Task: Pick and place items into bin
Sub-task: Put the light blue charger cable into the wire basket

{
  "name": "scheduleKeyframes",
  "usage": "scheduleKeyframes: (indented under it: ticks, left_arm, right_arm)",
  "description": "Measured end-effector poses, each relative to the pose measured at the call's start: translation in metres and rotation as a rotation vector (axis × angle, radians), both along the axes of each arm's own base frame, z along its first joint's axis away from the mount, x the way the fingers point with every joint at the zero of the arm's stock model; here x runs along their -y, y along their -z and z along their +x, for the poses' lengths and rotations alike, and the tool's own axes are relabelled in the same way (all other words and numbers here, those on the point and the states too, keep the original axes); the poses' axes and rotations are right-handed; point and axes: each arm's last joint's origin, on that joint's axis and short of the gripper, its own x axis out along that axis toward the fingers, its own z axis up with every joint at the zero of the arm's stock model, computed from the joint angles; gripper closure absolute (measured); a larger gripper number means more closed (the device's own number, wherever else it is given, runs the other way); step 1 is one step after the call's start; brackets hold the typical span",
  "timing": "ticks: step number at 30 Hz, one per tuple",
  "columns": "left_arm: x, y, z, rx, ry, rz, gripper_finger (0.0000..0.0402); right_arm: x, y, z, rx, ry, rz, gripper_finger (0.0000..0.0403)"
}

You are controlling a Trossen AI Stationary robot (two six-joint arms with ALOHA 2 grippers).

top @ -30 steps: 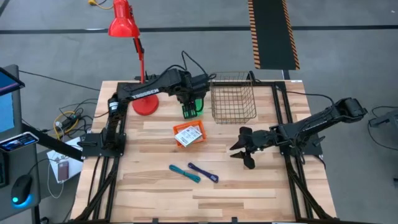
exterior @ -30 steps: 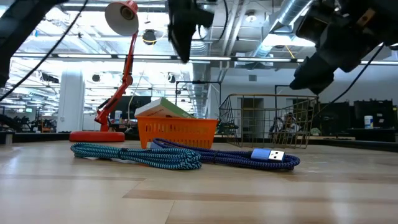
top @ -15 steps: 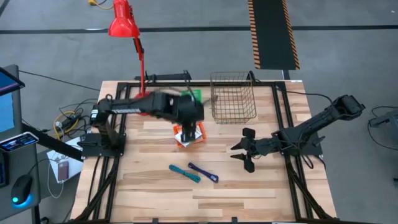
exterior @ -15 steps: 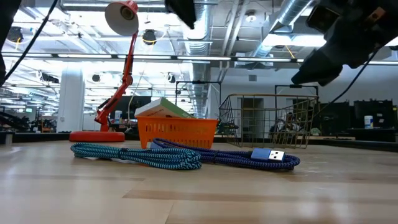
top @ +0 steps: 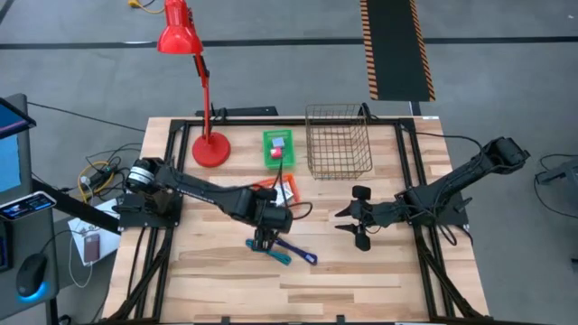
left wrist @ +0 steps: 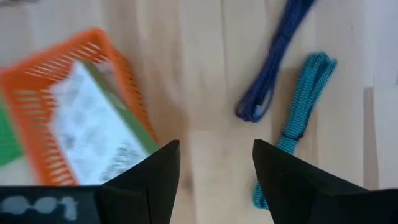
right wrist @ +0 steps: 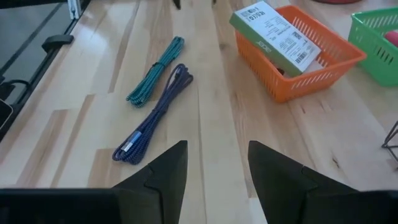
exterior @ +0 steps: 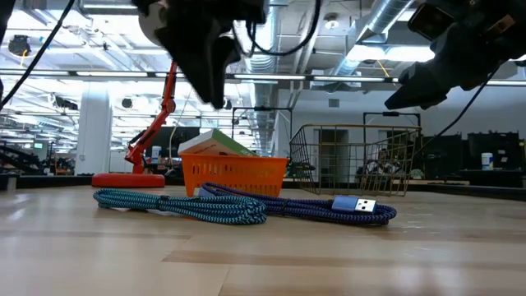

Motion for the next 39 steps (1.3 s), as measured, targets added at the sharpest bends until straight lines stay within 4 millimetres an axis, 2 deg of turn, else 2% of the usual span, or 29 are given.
scheduleKeyframes:
  ticks: [6, 12, 20, 30, 36, 39]
  left_arm:
    - [0.013, 0.024, -0.006, -0.016, -0.012, -0.046, 0.0209]
    - [0.029, 0.038, -0.011, -0.076, -0.002, -0.143, 0.0209]
    - [0.056, 0.064, -0.014, -0.158, 0.057, -0.115, 0.0209]
    - [0.053, 0.099, -0.007, -0.257, 0.033, -0.051, 0.0209]
    - [0.053, 0.111, -0.003, -0.296, 0.047, -0.083, 0.021]
    - [0.054, 0.113, -0.003, -0.304, 0.056, -0.079, 0.0223]
  right_arm:
    - [0.0, 0.001, -0.001, -0.012, 0.0, -0.006, 0.0239]
    - [0.001, 0.002, -0.001, -0.021, -0.001, -0.007, 0.0239]
    - [0.001, 0.003, -0.002, -0.033, 0.001, -0.014, 0.0239]
    - [0.001, 0.003, -0.002, -0.037, 0.002, -0.017, 0.0239]
    - [0.002, 0.004, -0.002, -0.04, 0.013, -0.025, 0.0239]
    - [0.002, 0.004, -0.002, -0.039, 0.016, -0.027, 0.0239]
